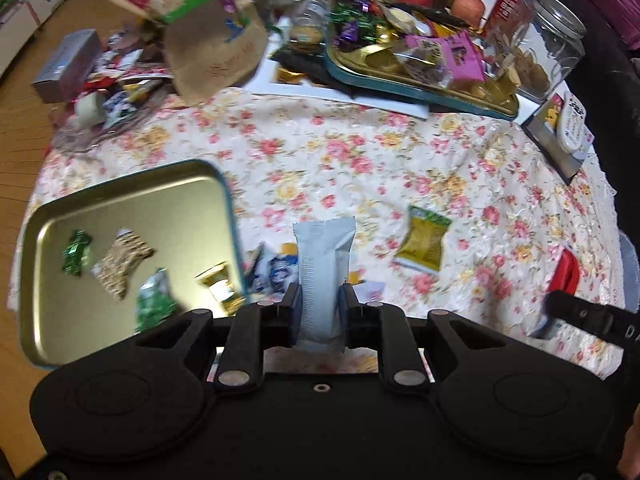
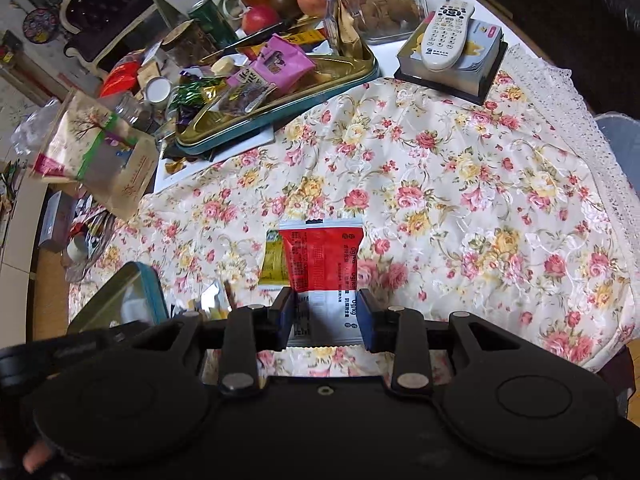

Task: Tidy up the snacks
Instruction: 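Carry both packets over the gold tray and open both grippers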

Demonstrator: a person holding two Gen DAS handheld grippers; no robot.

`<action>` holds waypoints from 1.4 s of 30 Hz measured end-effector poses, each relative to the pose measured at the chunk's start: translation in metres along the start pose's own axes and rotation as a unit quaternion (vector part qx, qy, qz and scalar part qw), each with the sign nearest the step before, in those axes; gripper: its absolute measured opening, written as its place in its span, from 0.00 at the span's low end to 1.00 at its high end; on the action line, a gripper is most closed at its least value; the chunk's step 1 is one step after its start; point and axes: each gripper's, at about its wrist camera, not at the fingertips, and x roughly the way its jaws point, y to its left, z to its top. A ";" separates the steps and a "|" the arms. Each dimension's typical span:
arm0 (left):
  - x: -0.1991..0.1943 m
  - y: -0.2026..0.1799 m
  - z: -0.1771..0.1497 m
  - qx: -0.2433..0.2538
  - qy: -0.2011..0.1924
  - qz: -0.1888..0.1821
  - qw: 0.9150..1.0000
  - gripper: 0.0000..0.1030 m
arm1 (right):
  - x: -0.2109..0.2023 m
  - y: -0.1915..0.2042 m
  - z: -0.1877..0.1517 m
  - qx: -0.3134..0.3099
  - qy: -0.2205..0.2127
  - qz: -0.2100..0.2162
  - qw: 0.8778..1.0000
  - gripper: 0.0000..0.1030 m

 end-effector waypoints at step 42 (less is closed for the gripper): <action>-0.027 0.242 -0.043 -0.246 -0.013 0.072 0.967 0.25 | 0.030 0.217 -0.083 -0.226 0.032 0.095 0.969 0.34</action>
